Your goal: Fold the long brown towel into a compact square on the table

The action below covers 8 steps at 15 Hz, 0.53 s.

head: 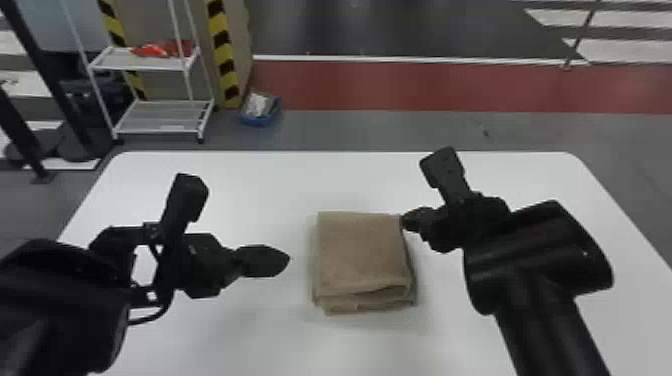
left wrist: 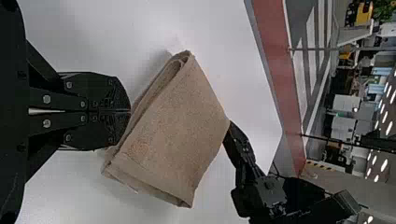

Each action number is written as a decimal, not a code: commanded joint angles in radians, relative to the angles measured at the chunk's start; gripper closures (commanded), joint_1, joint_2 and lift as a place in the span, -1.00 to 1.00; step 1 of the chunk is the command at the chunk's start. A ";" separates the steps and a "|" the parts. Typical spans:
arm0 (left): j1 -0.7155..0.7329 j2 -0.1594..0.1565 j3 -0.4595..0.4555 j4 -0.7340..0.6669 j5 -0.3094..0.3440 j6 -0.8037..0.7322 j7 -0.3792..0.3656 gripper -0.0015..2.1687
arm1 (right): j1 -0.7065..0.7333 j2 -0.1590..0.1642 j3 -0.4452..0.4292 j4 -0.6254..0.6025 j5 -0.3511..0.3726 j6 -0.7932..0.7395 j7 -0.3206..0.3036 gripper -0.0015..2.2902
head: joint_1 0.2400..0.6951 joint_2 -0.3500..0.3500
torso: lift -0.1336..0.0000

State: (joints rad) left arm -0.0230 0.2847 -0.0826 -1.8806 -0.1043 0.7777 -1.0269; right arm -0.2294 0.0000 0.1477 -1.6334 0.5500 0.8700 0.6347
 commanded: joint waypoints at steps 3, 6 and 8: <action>0.008 0.025 0.053 0.000 0.061 -0.008 0.011 0.96 | 0.122 0.001 -0.030 -0.212 0.028 0.065 0.000 -0.15 | 1.00 -0.07 | -0.86; 0.008 0.025 0.103 -0.023 0.132 0.007 0.048 0.28 | 0.180 0.001 -0.042 -0.362 -0.071 0.114 0.010 -0.75 | 1.00 -0.04 | -0.86; 0.029 0.024 0.115 -0.054 0.144 0.010 0.050 0.28 | 0.182 0.001 0.004 -0.355 -0.073 0.114 0.013 -0.69 | 1.00 0.00 | -0.86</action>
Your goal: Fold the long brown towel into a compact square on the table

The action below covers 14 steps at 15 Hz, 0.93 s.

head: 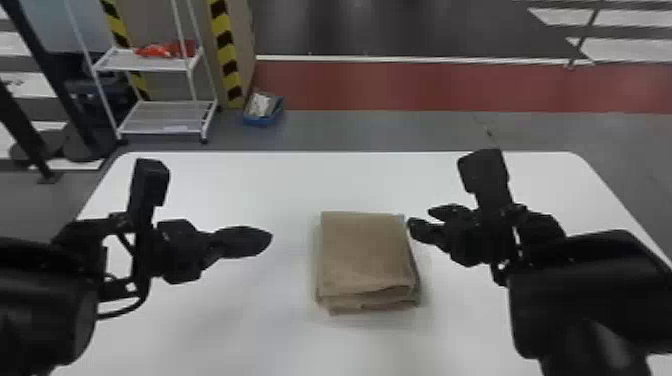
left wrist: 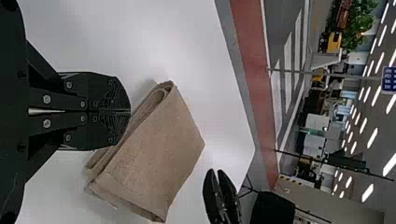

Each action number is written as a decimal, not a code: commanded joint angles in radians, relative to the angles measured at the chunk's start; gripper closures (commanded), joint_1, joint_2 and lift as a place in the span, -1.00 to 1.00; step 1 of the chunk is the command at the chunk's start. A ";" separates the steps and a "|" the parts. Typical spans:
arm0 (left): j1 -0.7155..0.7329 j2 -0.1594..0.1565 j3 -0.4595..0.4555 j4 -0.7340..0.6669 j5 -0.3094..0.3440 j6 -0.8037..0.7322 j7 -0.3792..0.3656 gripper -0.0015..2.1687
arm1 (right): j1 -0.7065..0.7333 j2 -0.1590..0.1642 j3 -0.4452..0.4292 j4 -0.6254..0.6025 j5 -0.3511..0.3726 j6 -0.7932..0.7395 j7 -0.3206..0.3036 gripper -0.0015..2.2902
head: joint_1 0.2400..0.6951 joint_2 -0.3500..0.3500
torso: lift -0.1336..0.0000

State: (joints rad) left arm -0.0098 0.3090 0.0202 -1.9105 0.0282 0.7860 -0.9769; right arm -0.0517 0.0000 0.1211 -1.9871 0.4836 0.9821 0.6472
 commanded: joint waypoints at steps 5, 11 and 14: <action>0.103 -0.018 0.161 -0.093 0.170 0.002 0.012 -0.91 | 0.003 0.001 0.114 0.131 0.056 -0.029 -0.006 -0.69 | 1.00 0.20 | -0.86; 0.137 -0.024 0.225 -0.130 0.234 0.005 0.010 -0.91 | 0.009 0.001 0.100 0.134 0.061 -0.053 -0.012 -0.69 | 1.00 0.29 | -0.86; 0.136 -0.025 0.268 -0.130 0.259 0.005 0.012 -0.91 | 0.046 0.001 0.080 0.013 -0.022 -0.047 -0.011 -0.69 | 1.00 0.32 | -0.86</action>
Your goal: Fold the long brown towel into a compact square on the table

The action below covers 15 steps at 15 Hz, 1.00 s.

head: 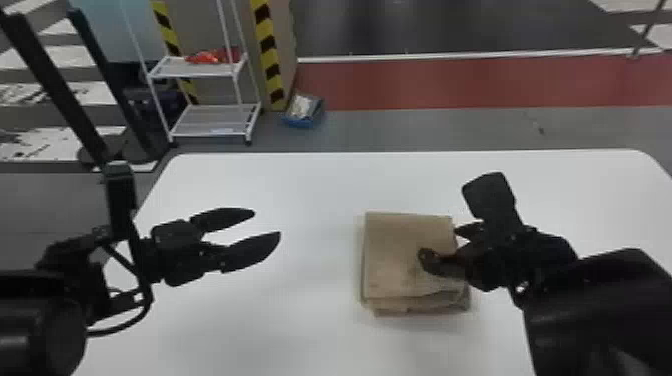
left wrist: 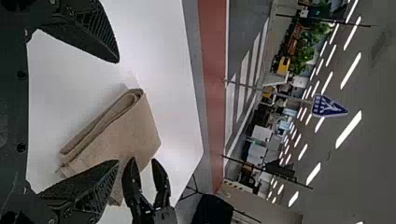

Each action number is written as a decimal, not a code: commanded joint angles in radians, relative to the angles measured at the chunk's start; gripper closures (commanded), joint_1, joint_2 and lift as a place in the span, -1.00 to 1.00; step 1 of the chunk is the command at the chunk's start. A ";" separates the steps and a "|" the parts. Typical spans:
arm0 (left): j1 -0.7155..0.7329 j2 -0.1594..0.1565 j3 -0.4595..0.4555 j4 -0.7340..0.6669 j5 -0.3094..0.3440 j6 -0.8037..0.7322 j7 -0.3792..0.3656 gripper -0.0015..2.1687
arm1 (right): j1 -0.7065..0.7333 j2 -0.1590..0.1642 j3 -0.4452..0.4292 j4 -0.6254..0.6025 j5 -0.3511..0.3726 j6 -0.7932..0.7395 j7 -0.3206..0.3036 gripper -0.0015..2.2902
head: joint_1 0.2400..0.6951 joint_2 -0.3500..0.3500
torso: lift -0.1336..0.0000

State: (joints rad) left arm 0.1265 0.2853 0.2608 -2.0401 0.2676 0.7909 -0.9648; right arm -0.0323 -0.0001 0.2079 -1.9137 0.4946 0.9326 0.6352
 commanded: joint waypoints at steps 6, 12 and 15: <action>0.082 -0.072 0.227 -0.026 0.268 -0.021 0.153 -0.92 | 0.295 0.001 -0.180 -0.252 -0.291 -0.357 0.012 -0.71 | 1.00 0.53 | -0.86; 0.163 -0.132 0.225 0.132 0.295 -0.310 0.321 -0.91 | 0.489 0.001 -0.243 -0.229 -0.372 -0.777 -0.103 -0.74 | 1.00 0.67 | -0.86; 0.202 -0.156 0.215 0.207 0.208 -0.540 0.437 -0.90 | 0.545 0.001 -0.243 -0.208 -0.386 -0.921 -0.212 -0.74 | 1.00 0.70 | -0.86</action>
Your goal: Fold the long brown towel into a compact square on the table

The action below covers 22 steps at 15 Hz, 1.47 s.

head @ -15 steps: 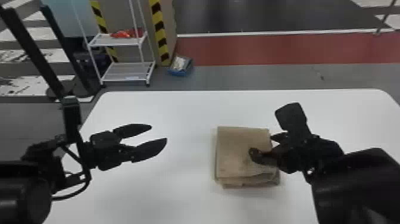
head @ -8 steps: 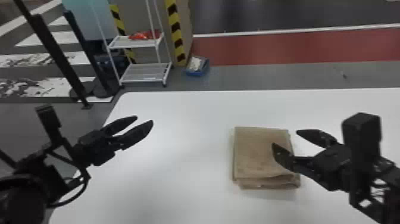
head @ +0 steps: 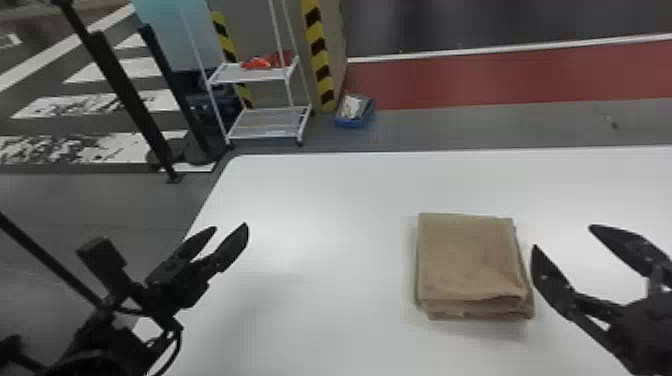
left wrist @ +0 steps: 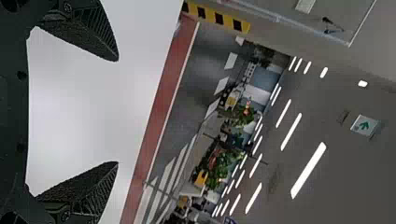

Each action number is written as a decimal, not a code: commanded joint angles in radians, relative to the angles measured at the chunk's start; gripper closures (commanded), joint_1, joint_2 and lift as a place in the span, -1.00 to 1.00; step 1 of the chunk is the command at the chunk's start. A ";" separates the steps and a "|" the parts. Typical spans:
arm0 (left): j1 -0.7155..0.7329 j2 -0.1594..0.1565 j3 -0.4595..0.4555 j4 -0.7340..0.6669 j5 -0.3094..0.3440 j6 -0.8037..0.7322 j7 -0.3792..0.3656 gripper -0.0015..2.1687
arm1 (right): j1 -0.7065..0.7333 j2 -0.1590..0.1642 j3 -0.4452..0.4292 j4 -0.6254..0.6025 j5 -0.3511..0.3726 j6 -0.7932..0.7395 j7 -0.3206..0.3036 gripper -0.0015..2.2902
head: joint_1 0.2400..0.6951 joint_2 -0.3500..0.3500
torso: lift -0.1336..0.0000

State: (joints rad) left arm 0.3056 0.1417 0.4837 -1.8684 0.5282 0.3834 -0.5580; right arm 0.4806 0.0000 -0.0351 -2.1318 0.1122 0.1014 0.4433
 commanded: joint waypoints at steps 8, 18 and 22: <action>0.178 -0.051 -0.062 0.020 -0.192 -0.424 0.118 -0.90 | 0.110 0.001 0.009 0.079 0.004 -0.301 -0.086 -0.74 | 1.00 0.90 | -0.86; 0.343 -0.071 -0.146 -0.147 -0.231 -0.424 0.313 -0.90 | 0.101 0.001 0.081 0.133 0.017 -0.338 -0.107 -0.74 | 1.00 0.99 | -0.86; 0.346 -0.073 -0.152 -0.146 -0.231 -0.421 0.309 -0.90 | 0.099 0.001 0.083 0.130 0.018 -0.317 -0.144 -0.74 | 1.00 0.96 | -0.86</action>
State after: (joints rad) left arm 0.6517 0.0691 0.3342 -2.0149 0.2973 -0.0390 -0.2478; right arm 0.5799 0.0000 0.0474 -2.0000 0.1302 -0.2193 0.2987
